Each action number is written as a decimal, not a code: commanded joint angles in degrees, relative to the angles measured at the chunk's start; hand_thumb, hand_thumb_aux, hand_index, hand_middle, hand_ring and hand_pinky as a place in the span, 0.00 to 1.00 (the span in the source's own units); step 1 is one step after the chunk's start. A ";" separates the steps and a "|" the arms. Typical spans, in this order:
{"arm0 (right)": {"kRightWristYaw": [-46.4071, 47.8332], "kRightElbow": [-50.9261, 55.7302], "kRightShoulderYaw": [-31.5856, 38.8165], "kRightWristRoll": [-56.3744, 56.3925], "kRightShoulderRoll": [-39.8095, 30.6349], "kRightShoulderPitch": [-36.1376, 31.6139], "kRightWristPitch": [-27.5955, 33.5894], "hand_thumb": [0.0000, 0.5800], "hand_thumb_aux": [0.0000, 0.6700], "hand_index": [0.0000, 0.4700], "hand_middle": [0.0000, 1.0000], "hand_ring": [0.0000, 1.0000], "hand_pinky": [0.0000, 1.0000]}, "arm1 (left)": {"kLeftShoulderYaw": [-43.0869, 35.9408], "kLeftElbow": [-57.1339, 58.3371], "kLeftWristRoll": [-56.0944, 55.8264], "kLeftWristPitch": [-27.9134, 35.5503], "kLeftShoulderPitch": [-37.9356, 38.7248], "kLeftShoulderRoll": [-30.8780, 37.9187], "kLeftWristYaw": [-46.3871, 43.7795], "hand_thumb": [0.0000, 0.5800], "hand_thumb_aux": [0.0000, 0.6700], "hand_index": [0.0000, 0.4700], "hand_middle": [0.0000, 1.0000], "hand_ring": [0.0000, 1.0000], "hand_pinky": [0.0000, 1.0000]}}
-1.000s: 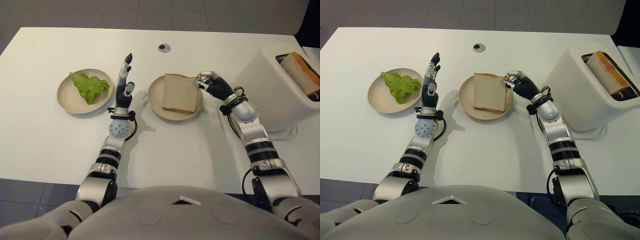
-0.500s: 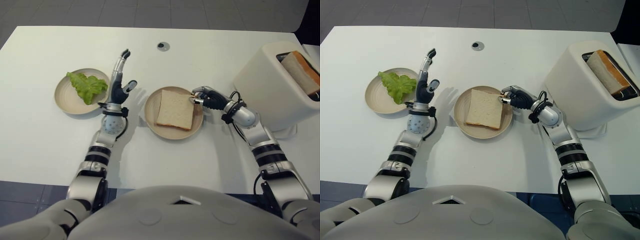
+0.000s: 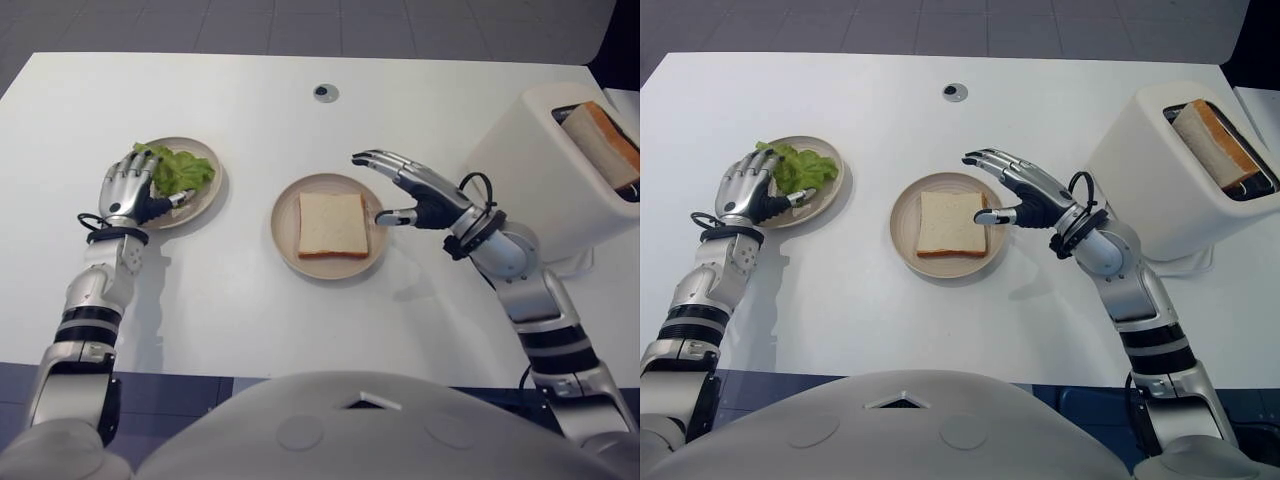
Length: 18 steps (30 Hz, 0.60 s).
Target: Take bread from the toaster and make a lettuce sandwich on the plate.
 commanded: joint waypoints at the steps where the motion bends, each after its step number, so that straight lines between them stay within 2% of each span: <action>1: 0.93 -5.95 -2.02 1.71 0.37 2.30 2.73 0.00 0.00 0.00 0.04 0.04 0.04 | -3.61 4.26 -2.18 -2.05 -1.42 0.52 -1.99 0.93 0.74 0.74 0.00 0.00 0.00; 2: 0.98 -6.86 -2.50 1.91 0.40 2.40 3.28 0.00 0.00 0.00 0.04 0.04 0.04 | -4.16 4.64 -2.70 -2.40 -1.62 0.68 -1.84 1.00 1.00 1.00 0.00 0.00 0.00; 6: 0.64 -7.30 -3.29 1.74 0.89 2.45 4.00 0.00 0.00 0.00 0.04 0.04 0.04 | -4.08 2.67 -4.76 -3.17 -1.72 1.33 0.82 1.00 1.00 1.00 0.00 0.00 0.00; 12: -0.43 -7.55 -3.60 1.40 1.93 3.35 4.09 0.00 0.00 0.00 0.04 0.04 0.04 | 0.65 -9.64 -12.75 -5.48 1.13 -0.75 3.44 1.00 1.00 1.00 0.00 0.00 0.00; 16: -1.33 -8.67 -4.84 1.91 2.38 4.21 3.94 0.00 0.00 0.00 0.05 0.05 0.05 | 2.74 -20.15 -20.94 -7.54 2.50 -7.88 4.48 1.00 1.00 1.00 0.00 0.00 0.00; 18: -1.71 -9.11 -5.55 2.11 2.52 4.85 3.86 0.01 0.00 0.00 0.04 0.04 0.04 | 0.19 -23.66 -22.40 -9.45 3.01 -12.29 4.33 1.00 1.00 1.00 0.00 0.00 0.00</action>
